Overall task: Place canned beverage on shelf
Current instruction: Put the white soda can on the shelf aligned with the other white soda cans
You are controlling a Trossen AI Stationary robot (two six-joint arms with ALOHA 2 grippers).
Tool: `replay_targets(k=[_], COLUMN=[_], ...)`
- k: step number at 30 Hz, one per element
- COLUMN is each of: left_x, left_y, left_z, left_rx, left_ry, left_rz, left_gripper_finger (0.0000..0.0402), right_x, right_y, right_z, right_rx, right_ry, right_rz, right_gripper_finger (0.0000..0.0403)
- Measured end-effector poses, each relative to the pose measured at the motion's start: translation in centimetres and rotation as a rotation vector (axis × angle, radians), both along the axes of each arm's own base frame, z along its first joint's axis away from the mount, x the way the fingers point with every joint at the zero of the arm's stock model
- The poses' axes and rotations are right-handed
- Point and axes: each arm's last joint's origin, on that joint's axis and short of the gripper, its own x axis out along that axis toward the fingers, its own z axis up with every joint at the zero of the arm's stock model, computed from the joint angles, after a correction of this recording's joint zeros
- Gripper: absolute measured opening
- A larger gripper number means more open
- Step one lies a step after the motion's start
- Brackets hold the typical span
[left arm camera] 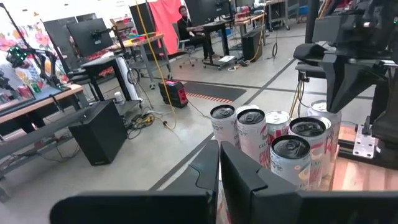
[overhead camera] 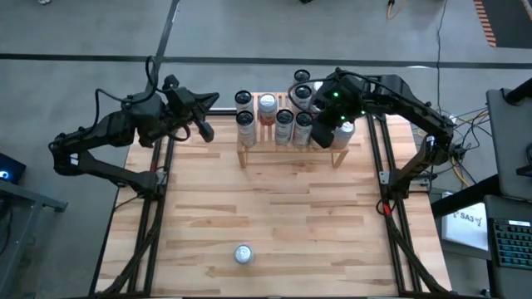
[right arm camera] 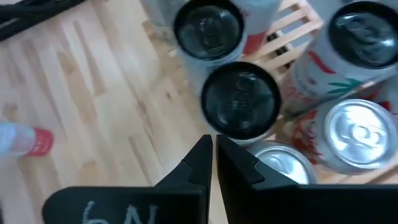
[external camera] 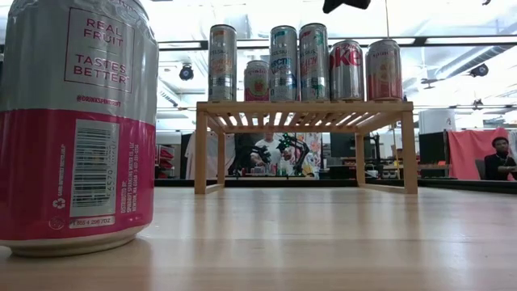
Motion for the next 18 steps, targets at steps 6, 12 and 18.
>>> replay_targets(k=[6, 12, 18], left_x=[0.0, 0.0, 0.0], left_y=[0.0, 0.0, 0.0], left_z=[0.0, 0.0, 0.0], left_rx=[-0.010, -0.019, -0.024], left_ry=[-0.008, -0.016, -0.020], left_rz=[0.001, 0.002, 0.003], left_gripper_finger=[0.0000, 0.0000, 0.0000], right_x=[0.4, 0.6, 0.6], right_y=[0.0, -0.3, -0.6], right_z=[-0.9, -1.8, -2.0], right_rx=[0.022, 0.015, -0.070], right_ry=[0.028, 0.069, 0.106], right_rz=[0.029, 0.030, -0.002], right_gripper_finger=[0.0012, 0.0012, 0.0012])
